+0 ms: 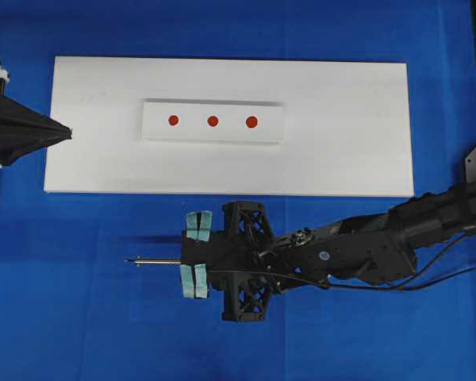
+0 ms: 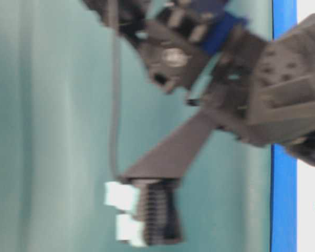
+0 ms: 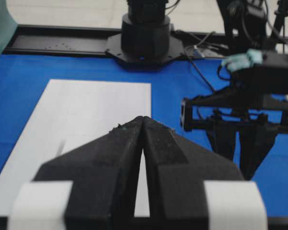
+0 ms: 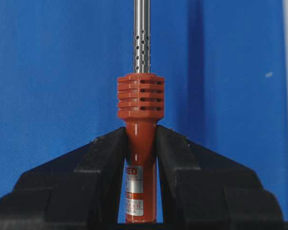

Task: Touch the tip of the soldering iron to the mark.
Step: 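Lower the iron onto the blue cloth and open the right gripper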

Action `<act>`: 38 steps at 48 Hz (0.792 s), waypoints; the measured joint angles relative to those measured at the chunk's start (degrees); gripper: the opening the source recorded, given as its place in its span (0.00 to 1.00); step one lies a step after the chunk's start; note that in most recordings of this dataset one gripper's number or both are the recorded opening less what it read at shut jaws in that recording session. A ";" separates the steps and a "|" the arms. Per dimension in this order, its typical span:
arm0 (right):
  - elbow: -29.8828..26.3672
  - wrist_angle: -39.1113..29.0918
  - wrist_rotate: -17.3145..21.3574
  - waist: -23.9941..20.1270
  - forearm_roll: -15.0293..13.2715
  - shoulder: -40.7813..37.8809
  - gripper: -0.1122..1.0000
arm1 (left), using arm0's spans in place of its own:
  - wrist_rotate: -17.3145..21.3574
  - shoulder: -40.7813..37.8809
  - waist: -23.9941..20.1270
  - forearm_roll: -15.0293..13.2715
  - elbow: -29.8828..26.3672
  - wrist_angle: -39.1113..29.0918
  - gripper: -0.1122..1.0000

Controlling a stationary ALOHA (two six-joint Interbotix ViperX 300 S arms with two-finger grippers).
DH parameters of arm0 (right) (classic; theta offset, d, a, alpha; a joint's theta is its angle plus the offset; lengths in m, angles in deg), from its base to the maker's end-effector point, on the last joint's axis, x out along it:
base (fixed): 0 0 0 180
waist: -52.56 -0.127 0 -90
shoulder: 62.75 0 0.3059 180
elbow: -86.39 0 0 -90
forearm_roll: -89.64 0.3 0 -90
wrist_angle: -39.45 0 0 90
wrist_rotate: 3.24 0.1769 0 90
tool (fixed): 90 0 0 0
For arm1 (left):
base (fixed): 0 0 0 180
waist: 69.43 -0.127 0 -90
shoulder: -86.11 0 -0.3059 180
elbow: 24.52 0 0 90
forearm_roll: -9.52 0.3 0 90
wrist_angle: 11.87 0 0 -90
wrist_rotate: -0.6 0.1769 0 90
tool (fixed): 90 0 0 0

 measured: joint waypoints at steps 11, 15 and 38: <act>1.14 4.92 0.26 0.00 0.18 -2.64 0.16 | 0.00 -0.09 0.00 0.00 0.00 -0.18 0.10; 1.23 5.89 0.26 0.00 0.44 -3.34 0.16 | 0.00 -0.09 0.00 0.00 0.00 -0.18 0.10; 1.23 6.42 0.53 0.00 1.41 -3.96 0.50 | 0.00 -0.09 0.00 0.00 0.09 -0.70 0.10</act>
